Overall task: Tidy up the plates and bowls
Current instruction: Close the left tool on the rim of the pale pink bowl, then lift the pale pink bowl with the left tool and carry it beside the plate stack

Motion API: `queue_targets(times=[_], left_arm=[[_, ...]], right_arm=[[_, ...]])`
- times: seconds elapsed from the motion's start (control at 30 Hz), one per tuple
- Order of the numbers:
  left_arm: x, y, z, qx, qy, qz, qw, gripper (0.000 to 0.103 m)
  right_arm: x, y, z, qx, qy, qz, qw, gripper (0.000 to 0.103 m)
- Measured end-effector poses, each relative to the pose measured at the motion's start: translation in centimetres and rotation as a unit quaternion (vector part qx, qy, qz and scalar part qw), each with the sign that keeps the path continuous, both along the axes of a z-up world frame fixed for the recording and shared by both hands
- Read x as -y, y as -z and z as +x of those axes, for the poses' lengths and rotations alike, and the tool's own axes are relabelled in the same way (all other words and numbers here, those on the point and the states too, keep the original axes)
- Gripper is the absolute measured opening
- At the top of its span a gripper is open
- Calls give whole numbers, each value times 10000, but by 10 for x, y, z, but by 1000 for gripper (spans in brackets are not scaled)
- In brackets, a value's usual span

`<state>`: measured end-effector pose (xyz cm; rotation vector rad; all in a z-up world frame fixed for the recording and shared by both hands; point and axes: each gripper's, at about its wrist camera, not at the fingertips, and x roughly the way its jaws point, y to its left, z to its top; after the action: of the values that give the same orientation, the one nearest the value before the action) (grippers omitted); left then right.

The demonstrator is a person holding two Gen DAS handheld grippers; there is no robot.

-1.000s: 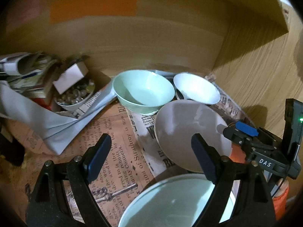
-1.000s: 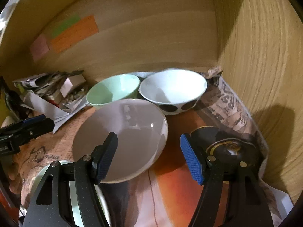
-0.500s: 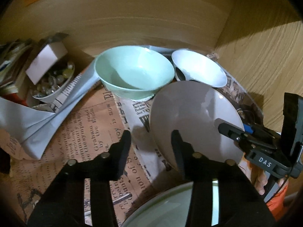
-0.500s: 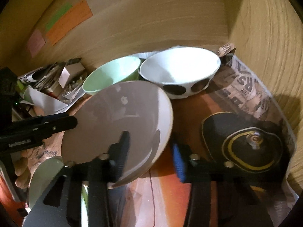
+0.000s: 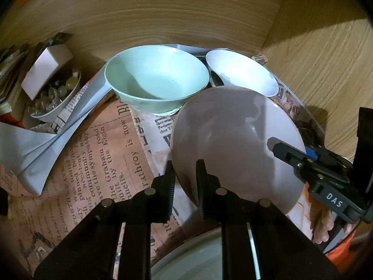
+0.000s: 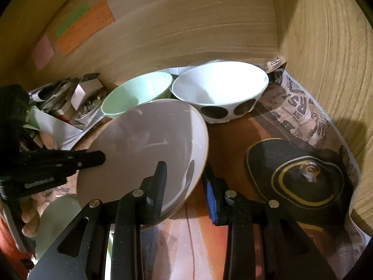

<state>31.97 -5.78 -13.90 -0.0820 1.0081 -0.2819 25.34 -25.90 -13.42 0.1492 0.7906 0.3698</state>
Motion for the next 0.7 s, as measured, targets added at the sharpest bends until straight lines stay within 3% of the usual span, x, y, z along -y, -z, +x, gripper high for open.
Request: queue_targets(times=[0.7], left_arm=[[-31,-63,-77,892,-267,-247,9953,17]], right_arm=[[-22,-56,-45,717,-158,69,9973,28]])
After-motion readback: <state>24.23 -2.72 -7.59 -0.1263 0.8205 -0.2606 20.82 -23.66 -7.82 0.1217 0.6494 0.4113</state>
